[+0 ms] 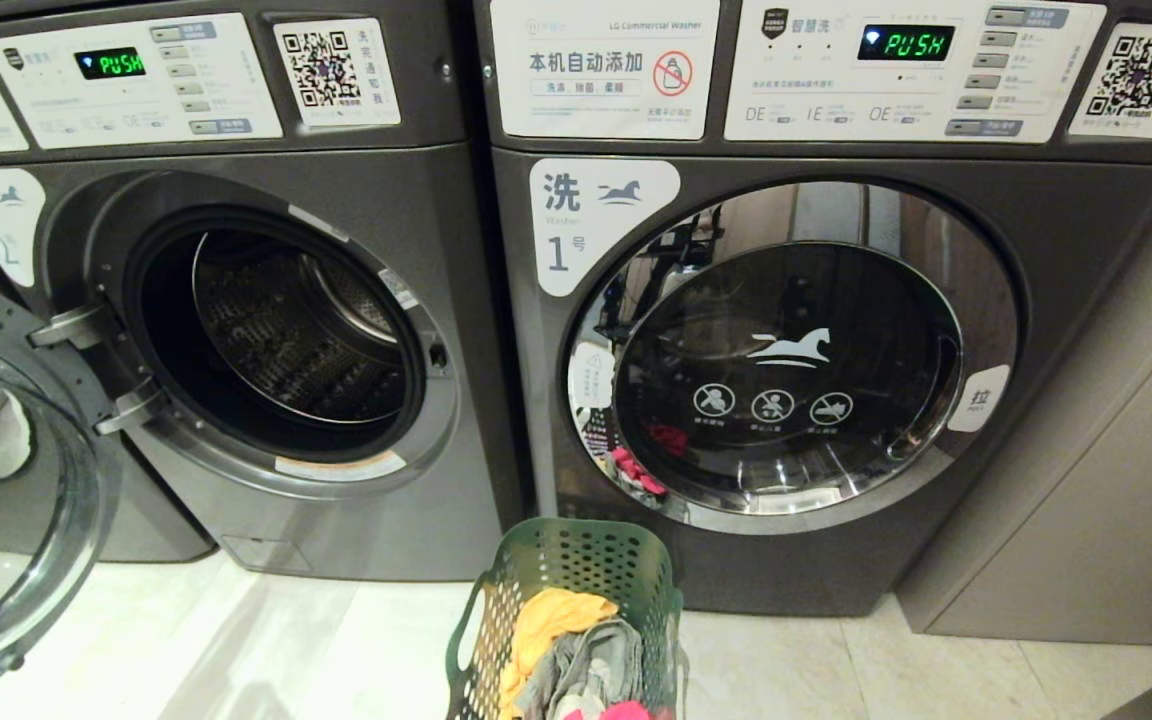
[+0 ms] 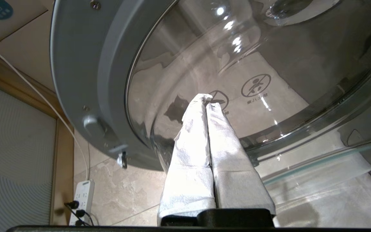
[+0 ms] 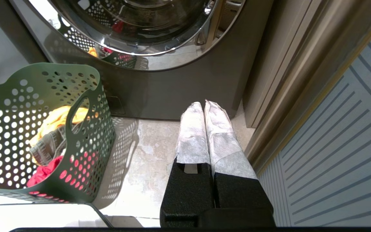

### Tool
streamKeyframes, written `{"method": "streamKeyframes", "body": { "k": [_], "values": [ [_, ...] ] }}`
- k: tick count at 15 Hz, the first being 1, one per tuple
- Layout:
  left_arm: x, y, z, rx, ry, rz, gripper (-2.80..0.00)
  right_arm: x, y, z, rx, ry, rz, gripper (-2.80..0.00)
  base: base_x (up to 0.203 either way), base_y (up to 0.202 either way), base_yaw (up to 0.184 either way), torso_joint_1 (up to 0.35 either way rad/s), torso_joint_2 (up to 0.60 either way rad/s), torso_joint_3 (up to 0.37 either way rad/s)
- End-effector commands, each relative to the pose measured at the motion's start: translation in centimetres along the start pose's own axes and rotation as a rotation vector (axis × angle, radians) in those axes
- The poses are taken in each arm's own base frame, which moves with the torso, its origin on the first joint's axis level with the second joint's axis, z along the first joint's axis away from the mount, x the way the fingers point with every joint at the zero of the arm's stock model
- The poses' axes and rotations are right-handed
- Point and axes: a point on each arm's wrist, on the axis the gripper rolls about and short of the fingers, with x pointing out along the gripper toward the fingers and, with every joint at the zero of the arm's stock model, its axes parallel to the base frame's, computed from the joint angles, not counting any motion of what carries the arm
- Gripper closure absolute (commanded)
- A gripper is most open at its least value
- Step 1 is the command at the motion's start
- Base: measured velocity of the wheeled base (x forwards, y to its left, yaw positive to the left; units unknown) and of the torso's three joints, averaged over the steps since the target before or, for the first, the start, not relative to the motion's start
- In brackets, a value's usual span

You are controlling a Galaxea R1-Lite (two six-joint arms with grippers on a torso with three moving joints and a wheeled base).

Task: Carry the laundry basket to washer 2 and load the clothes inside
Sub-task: Open the lid of the washing machine

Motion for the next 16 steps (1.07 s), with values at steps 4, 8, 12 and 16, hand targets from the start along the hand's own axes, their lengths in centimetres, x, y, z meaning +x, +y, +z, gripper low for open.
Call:
{"method": "streamKeyframes", "body": {
  "k": [4,8,12,16],
  "values": [
    [1.8,-0.3,-0.1,0.000,0.010,-0.003,0.00,0.0,0.0,0.0,0.000,0.002,0.000,0.00,0.000,0.000,0.000,0.000,0.00,0.000],
    [-0.3,-2.1,0.6,-0.040,-0.051,-0.256,0.00,0.0,0.0,0.0,0.000,0.002,0.000,0.00,0.000,0.000,0.000,0.000,0.00,0.000],
    [-6.6,-6.0,1.9,-0.060,-0.142,-0.575,0.00,0.0,0.0,0.0,0.000,0.002,0.000,0.00,0.000,0.000,0.000,0.000,0.00,0.000],
    [-16.0,-6.0,-0.8,-0.055,-0.166,-0.751,0.00,0.0,0.0,0.0,0.000,0.002,0.000,0.00,0.000,0.000,0.000,0.000,0.00,0.000]
  ]
}}
